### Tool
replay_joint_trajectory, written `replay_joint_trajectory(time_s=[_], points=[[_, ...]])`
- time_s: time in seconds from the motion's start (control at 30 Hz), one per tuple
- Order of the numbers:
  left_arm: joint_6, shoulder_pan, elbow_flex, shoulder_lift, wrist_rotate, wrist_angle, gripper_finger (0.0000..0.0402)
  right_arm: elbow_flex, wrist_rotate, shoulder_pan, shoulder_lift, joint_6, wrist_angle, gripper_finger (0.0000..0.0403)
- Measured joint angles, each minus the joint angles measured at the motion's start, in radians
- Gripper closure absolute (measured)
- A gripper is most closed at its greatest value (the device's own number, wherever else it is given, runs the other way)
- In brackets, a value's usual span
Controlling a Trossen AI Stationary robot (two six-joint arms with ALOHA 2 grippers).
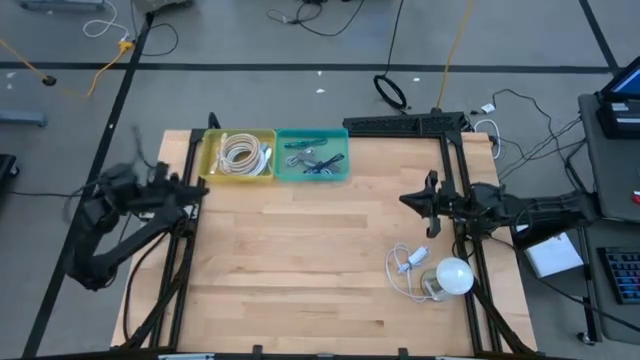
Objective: Pick & Place USB Port
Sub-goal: Return to Home Position
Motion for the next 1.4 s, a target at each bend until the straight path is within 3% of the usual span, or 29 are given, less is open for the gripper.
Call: replay_joint_trajectory(time_s=[0.03, 0.17, 0.27, 0.43, 0.67, 0.97, 1.13, 1.4], points=[[0.015, 0.0, -0.006, 0.003, 0.012, -0.025, 0.04, -0.007, -0.003, 0.0, -0.006, 0.001, 0.004, 0.0403], [0.03, -0.005, -0.078, -0.003, 0.055, 0.223, 0.0401, -0.027, -0.01, 0.005, -0.026, -0.016, 0.004, 0.0403], [0.022, -0.004, -0.123, -0.002, 0.058, 0.261, 0.0401, -0.045, -0.004, 0.004, -0.038, -0.023, 0.004, 0.0403], [0.025, -0.004, -0.227, -0.002, -0.006, 0.169, 0.0401, -0.088, -0.004, 0.004, -0.059, -0.003, -0.006, 0.0403], [0.017, -0.004, -0.338, -0.003, -0.109, 0.274, 0.0401, -0.127, -0.004, 0.004, -0.071, 0.035, -0.01, 0.0403], [-0.029, -0.005, -0.484, -0.003, -0.165, 0.247, 0.0401, -0.155, -0.004, 0.004, -0.072, 0.039, -0.017, 0.0403], [-0.08, -0.015, -0.484, -0.003, -0.278, 0.237, 0.0401, -0.168, 0.001, 0.004, -0.072, 0.04, -0.017, 0.0403], [-0.134, -0.036, -0.493, -0.002, -0.371, 0.112, 0.04, -0.216, 0.028, 0.004, -0.072, 0.096, -0.027, 0.0403]])
